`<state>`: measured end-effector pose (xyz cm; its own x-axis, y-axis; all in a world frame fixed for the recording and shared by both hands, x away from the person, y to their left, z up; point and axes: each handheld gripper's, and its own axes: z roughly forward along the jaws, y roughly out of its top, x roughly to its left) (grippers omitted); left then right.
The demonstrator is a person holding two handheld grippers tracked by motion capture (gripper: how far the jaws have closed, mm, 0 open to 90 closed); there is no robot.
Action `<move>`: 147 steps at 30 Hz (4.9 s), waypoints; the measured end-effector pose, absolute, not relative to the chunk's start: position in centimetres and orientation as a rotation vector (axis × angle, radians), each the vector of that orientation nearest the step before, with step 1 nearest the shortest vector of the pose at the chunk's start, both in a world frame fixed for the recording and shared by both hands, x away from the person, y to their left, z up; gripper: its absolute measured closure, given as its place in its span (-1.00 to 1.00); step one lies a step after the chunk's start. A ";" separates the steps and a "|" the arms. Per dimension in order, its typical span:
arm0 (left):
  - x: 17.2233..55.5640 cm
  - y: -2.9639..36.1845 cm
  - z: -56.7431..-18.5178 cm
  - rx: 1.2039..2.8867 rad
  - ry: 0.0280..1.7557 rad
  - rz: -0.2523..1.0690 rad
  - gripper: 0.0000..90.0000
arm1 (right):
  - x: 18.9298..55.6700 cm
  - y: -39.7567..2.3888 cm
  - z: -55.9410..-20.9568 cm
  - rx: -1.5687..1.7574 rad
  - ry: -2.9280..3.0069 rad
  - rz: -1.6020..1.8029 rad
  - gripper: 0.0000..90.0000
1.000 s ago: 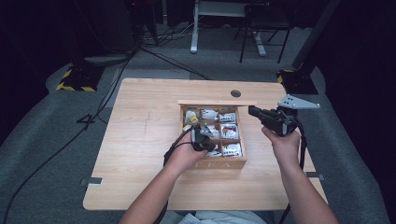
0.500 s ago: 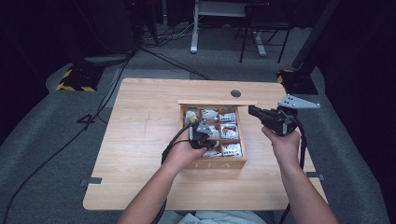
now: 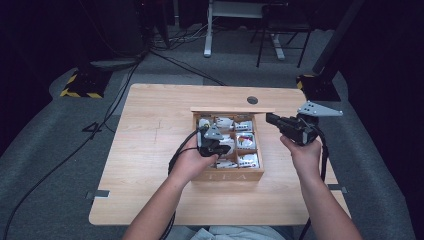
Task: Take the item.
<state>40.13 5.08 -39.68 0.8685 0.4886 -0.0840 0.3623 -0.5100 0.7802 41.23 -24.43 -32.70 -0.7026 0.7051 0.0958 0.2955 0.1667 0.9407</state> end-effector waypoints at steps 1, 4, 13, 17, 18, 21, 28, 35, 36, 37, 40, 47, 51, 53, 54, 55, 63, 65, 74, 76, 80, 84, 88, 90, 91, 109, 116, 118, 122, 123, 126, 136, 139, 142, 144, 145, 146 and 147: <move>40.1 5.2 -39.6 2.156 0.612 0.183 1.00 | 41.2 -24.4 -32.7 0.950 2.085 1.549 1.00; 39.8 5.5 -39.1 2.142 0.605 0.184 1.00 | 41.2 -24.4 -32.7 0.953 2.087 1.548 0.99; 39.0 6.8 -37.7 2.107 0.600 0.207 1.00 | 41.2 -24.4 -32.7 0.950 2.085 1.548 1.00; 38.8 7.4 -37.3 2.091 0.601 0.214 1.00 | 41.2 -24.4 -32.7 0.952 2.086 1.548 1.00; 38.8 7.6 -37.3 2.090 0.601 0.212 1.00 | 41.2 -24.4 -32.7 0.952 2.087 1.548 1.00; 38.6 8.1 -37.1 2.087 0.601 0.220 1.00 | 41.2 -24.4 -32.7 0.953 2.087 1.547 1.00; 37.9 9.9 -36.7 2.074 0.608 0.255 1.00 | 41.1 -24.4 -32.7 0.959 2.088 1.547 0.99; 37.4 12.0 -36.5 2.063 0.630 0.277 1.00 | 41.1 -24.4 -32.7 0.962 2.089 1.545 1.00; 37.4 12.0 -36.5 2.063 0.630 0.277 1.00 | 41.1 -24.4 -32.7 0.962 2.089 1.545 1.00; 37.4 12.2 -36.6 2.060 0.634 0.279 1.00 | 41.1 -24.4 -32.7 0.962 2.089 1.544 1.00; 37.3 12.8 -36.7 2.054 0.638 0.285 1.00 | 41.1 -24.4 -32.7 0.963 2.089 1.545 1.00; 37.0 14.6 -36.6 2.031 0.655 0.305 1.00 | 41.1 -24.4 -32.7 0.963 2.089 1.546 1.00; 36.7 15.6 -36.4 2.026 0.672 0.317 1.00 | 41.1 -24.4 -32.7 0.963 2.088 1.544 1.00; 36.5 16.0 -36.4 2.022 0.680 0.324 1.00 | 41.1 -24.4 -32.7 0.963 2.088 1.544 1.00; 36.5 16.3 -36.3 2.024 0.681 0.338 1.00 | 41.1 -24.4 -32.7 0.960 2.087 1.544 0.99; 36.3 16.6 -36.3 2.026 0.683 0.350 1.00 | 41.1 -24.4 -32.7 0.961 2.087 1.544 1.00; 35.3 19.4 -37.0 1.971 0.710 0.374 1.00 | 41.1 -24.3 -32.7 0.956 2.088 1.542 1.00; 35.1 19.9 -37.1 1.964 0.713 0.378 1.00 | 41.1 -24.3 -32.8 0.960 2.089 1.537 0.99; 34.8 22.4 -37.6 1.947 0.757 0.425 1.00 | 41.0 -24.3 -33.0 0.964 2.097 1.529 1.00; 34.8 22.7 -37.7 1.950 0.762 0.431 1.00 | 41.0 -24.3 -33.0 0.968 2.098 1.528 0.99; 35.0 23.1 -38.1 1.969 0.798 0.470 1.00 | 41.0 -24.3 -33.1 0.968 2.099 1.525 0.99; 35.3 24.0 -38.7 1.982 0.832 0.502 1.00 | 41.0 -24.3 -33.1 0.970 2.098 1.526 0.99; 35.6 24.5 -39.3 1.978 0.851 0.499 1.00 | 41.0 -24.3 -33.1 0.968 2.100 1.525 0.99; 35.8 24.7 -39.6 1.975 0.860 0.489 1.00 | 41.0 -24.3 -33.1 0.968 2.101 1.526 0.99; 35.9 24.7 -39.8 1.973 0.863 0.487 1.00 | 41.0 -24.3 -33.1 0.969 2.100 1.524 0.99; 37.8 25.7 -43.4 1.999 0.910 0.538 1.00 | 41.0 -24.3 -33.2 0.975 2.111 1.519 1.00; 38.4 26.1 -44.8 1.996 0.934 0.516 1.00 | 41.1 -24.2 -33.4 0.976 2.115 1.515 0.99; 38.5 26.1 -45.0 1.997 0.932 0.513 1.00 | 41.1 -24.2 -33.4 0.977 2.116 1.514 1.00; 38.7 25.7 -45.4 2.014 0.933 0.513 1.00 | 41.1 -24.2 -33.5 0.979 2.121 1.511 0.99; 38.8 25.6 -45.4 2.023 0.927 0.520 1.00 | 41.1 -24.2 -33.5 0.979 2.122 1.511 0.99; 38.9 25.3 -45.7 2.033 0.930 0.524 0.98 | 41.1 -24.2 -33.5 0.981 2.125 1.508 0.99; 38.9 25.2 -45.8 2.031 0.929 0.553 0.76 | 41.3 -24.2 -33.7 0.983 2.129 1.506 0.99; 38.7 25.0 -45.4 2.009 0.921 0.549 0.62 | 41.3 -24.2 -33.7 0.988 2.132 1.505 0.99; 38.4 24.6 -44.7 1.984 0.907 0.542 0.49 | 41.3 -24.2 -33.8 0.986 2.139 1.505 0.99; 38.1 24.2 -44.4 1.980 0.900 0.544 0.36 | 41.3 -24.2 -33.8 0.987 2.141 1.504 0.99; 37.9 23.9 -44.2 1.987 0.889 0.543 0.33 | 41.3 -24.2 -33.8 0.987 2.142 1.504 0.99; 37.7 23.6 -44.1 1.987 0.880 0.539 0.29 | 41.4 -24.2 -33.8 0.988 2.143 1.503 0.99; 37.4 23.3 -44.0 1.983 0.871 0.531 0.25 | 41.4 -24.2 -33.8 0.987 2.144 1.504 0.99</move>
<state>37.43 23.34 -43.99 0.6625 0.7483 0.0328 0.3718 -0.3666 0.8529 41.36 -24.19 -33.78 -0.7001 0.7054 0.1107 0.3440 0.1974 0.9180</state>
